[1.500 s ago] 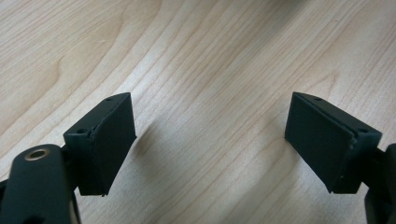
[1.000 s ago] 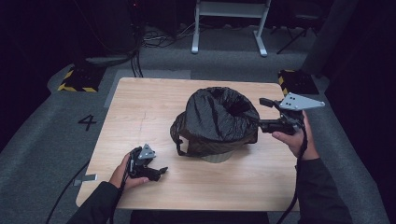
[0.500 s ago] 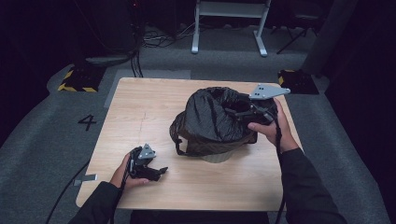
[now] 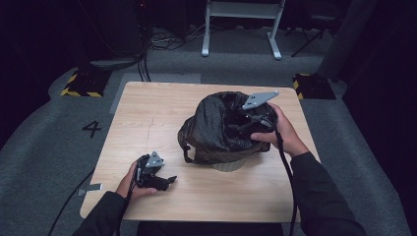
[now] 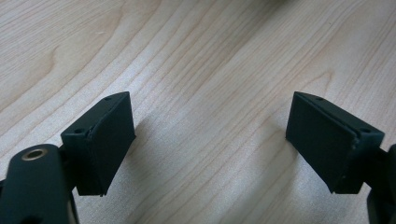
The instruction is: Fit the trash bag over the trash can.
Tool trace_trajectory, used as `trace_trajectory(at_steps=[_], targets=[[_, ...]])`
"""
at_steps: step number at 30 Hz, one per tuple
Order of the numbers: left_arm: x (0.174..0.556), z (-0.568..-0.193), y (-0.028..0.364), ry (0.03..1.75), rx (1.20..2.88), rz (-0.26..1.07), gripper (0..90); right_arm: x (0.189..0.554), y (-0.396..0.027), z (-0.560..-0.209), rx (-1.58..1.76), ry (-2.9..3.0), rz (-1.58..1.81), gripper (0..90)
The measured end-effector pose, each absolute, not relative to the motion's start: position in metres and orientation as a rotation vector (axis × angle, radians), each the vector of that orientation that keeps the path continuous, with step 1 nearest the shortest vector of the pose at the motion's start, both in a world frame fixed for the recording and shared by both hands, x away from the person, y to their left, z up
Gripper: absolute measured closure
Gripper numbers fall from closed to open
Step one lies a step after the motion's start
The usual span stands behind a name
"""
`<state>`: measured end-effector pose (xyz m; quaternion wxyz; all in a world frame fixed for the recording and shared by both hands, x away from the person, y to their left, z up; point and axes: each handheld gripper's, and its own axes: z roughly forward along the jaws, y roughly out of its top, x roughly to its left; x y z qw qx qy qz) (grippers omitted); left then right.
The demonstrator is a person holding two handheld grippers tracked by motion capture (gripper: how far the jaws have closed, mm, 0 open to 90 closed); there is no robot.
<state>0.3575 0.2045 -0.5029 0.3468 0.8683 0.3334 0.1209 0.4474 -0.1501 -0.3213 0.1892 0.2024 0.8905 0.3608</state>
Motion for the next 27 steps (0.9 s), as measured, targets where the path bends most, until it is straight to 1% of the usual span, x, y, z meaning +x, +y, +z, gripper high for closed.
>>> trace_trajectory(at_steps=[12, 27], targets=[[0.357, -0.503, 0.205, 0.865, 2.253, 0.314, 15.7, 0.461, -0.138, -0.333, 0.558, 2.734, 0.739, 29.7], [0.357, -0.503, 0.204, 0.865, 2.252, 0.314, 15.7, 0.473, -0.127, -0.34, 0.579, 2.85, 0.384, 24.7]])
